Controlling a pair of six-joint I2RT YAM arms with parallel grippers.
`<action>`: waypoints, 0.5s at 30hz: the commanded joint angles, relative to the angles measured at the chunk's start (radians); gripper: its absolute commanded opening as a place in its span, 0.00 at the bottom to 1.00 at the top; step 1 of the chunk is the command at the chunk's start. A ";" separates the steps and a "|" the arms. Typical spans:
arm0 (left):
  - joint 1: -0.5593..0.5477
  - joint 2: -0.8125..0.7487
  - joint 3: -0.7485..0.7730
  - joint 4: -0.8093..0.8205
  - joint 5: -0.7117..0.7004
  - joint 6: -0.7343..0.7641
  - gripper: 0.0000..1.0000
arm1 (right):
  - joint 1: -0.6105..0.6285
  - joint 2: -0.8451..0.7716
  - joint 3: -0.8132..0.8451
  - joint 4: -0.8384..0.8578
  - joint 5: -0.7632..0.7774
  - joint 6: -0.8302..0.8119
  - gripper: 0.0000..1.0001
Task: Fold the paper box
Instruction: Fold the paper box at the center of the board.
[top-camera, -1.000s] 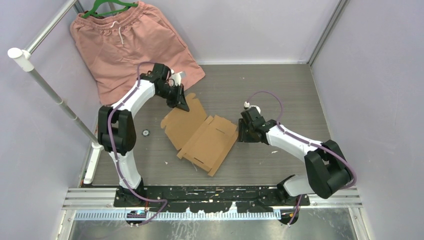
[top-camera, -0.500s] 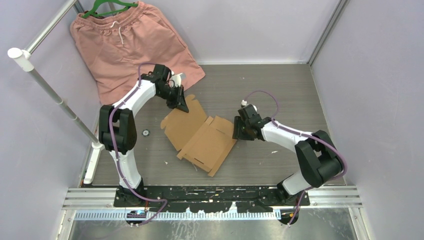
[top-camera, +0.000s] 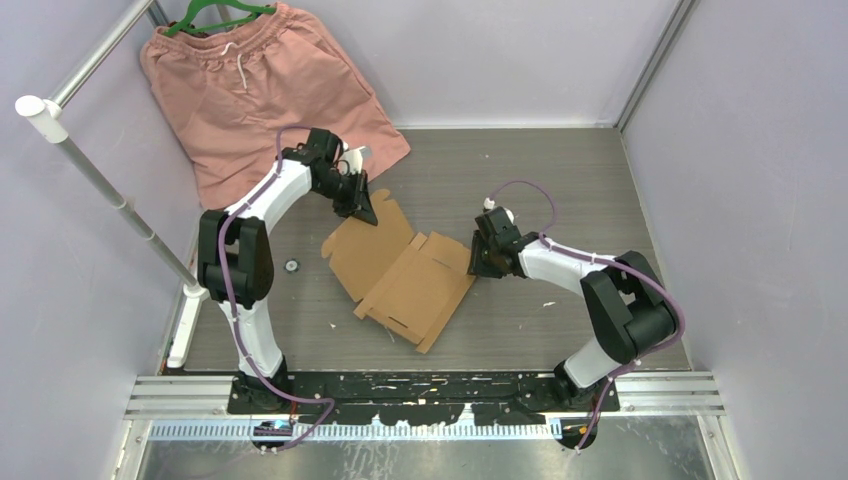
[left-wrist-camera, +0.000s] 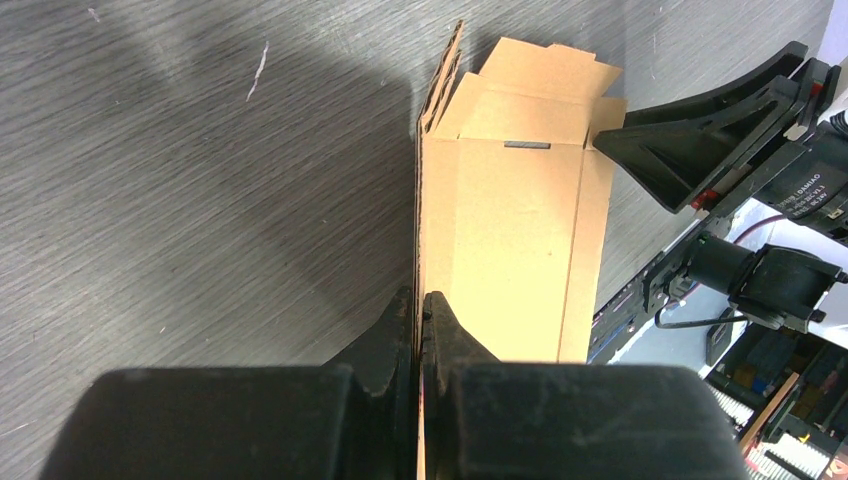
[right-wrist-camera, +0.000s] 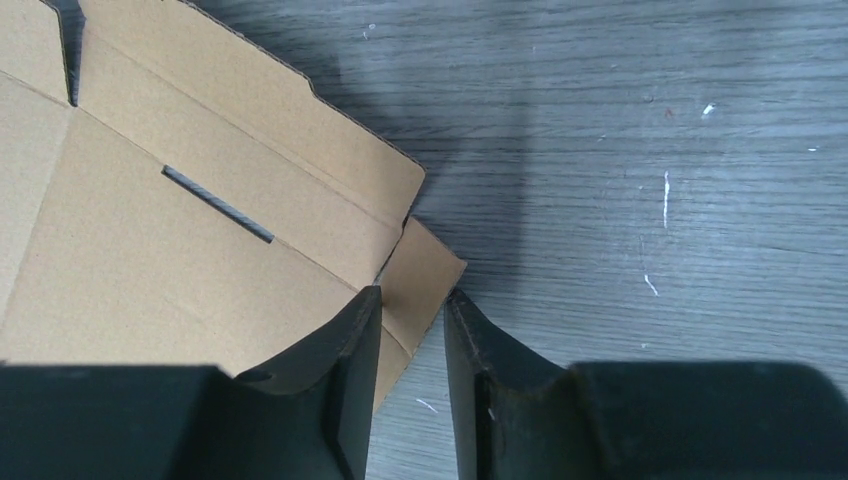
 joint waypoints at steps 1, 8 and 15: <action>-0.008 -0.002 0.000 -0.013 0.010 0.021 0.02 | -0.005 0.003 0.036 0.044 0.022 0.015 0.33; -0.011 -0.002 0.002 -0.016 0.011 0.024 0.02 | -0.004 -0.010 0.032 0.046 0.055 -0.006 0.18; -0.017 0.001 0.007 -0.018 0.015 0.024 0.02 | 0.009 -0.051 0.023 0.054 0.063 -0.071 0.13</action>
